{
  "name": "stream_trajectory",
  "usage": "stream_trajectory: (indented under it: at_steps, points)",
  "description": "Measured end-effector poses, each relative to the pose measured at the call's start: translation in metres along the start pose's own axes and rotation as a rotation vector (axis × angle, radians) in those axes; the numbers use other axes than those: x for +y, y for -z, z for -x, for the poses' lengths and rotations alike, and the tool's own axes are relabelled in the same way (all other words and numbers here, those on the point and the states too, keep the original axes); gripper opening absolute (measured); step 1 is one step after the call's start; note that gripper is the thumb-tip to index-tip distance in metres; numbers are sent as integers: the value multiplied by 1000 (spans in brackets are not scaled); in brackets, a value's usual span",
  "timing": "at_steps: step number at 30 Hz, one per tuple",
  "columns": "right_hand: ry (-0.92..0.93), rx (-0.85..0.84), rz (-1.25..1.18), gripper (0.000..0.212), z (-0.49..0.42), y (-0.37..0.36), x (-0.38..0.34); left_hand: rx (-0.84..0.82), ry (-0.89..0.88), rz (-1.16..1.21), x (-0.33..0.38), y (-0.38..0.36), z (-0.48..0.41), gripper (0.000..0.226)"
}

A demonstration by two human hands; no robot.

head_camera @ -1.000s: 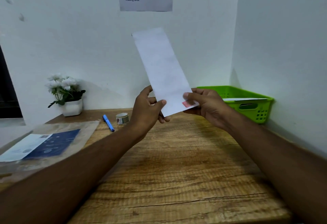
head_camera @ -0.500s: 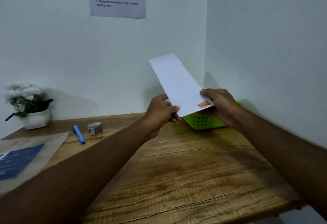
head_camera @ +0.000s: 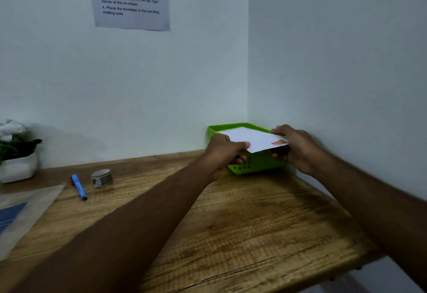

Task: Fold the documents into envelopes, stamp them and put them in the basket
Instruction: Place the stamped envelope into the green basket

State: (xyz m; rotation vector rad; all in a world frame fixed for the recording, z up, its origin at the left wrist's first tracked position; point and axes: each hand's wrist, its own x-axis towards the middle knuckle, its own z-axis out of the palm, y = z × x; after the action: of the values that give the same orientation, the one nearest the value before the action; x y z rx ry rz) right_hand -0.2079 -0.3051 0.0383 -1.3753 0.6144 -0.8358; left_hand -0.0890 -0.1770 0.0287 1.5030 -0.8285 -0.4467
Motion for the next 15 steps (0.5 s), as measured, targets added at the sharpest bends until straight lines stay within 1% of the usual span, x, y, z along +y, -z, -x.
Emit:
stream_trajectory:
  at_steps: [2,3,5,6,7,9,11,13,15]
  points:
    - [-24,-34,-87,28,0,3,4,9,-21,-32,-4,-2,-4,42]
    - [-31,-45,-115,31,0,5,6,13,-38,-70,-5,-3,-4,54]
    - [-23,-45,-140,34,0,8,8,12,-69,-148,-7,-6,-4,73]
    - [-10,-45,-143,34,0,9,8,11,-82,-180,-7,-6,-4,78]
    - [3,-49,-148,33,1,10,8,8,-95,-207,-7,-7,-3,78]
    - [28,-65,-168,30,3,13,9,9,-131,-258,-6,-7,-2,67]
    - [46,-83,-184,27,4,17,11,49,-187,-322,-7,-6,-3,60]
    - [56,-100,-176,26,5,19,12,121,-257,-449,-8,-5,-6,62]
    - [68,-103,-142,26,5,20,13,170,-287,-572,-7,-4,-11,65]
